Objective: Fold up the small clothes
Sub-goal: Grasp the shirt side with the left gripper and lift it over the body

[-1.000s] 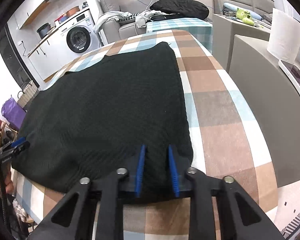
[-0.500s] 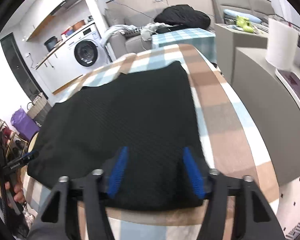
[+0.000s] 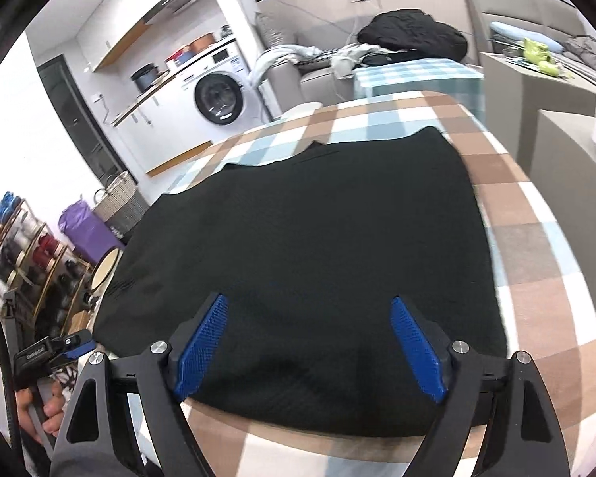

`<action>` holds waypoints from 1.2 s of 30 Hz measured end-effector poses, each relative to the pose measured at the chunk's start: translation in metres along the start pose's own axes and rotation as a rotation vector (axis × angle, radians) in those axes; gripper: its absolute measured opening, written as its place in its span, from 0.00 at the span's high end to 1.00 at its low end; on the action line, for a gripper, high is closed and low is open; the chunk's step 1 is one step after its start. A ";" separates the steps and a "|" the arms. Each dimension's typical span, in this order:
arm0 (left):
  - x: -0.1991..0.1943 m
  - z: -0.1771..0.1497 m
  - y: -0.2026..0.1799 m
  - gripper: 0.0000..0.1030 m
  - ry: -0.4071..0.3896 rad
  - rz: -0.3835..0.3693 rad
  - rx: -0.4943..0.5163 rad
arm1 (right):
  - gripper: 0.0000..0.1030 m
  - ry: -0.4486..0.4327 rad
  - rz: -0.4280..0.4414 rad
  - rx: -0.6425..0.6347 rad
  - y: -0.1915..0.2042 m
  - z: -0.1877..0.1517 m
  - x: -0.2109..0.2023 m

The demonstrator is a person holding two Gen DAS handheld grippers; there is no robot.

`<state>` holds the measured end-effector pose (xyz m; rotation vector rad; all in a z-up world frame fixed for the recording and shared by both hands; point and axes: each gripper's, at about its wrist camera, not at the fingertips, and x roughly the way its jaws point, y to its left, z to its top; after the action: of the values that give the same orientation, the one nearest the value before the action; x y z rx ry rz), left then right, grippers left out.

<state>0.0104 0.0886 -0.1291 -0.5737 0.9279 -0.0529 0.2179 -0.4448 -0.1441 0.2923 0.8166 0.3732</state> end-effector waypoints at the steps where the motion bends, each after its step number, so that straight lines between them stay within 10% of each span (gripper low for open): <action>1: 0.002 0.000 -0.002 0.28 -0.010 0.005 0.003 | 0.17 0.003 0.006 -0.006 0.002 0.000 0.002; 11: 0.042 0.028 -0.028 0.31 -0.085 0.120 0.053 | 0.17 0.041 0.039 -0.048 0.017 -0.006 0.017; 19: 0.054 0.046 -0.032 0.80 -0.150 0.109 0.070 | 0.17 0.060 0.044 -0.050 0.023 -0.008 0.028; 36: 0.022 0.053 -0.054 0.85 -0.233 0.074 0.175 | 0.17 0.121 0.018 -0.032 0.022 -0.011 0.047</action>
<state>0.0751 0.0605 -0.0947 -0.3739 0.7082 -0.0003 0.2346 -0.4041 -0.1732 0.2491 0.9264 0.4235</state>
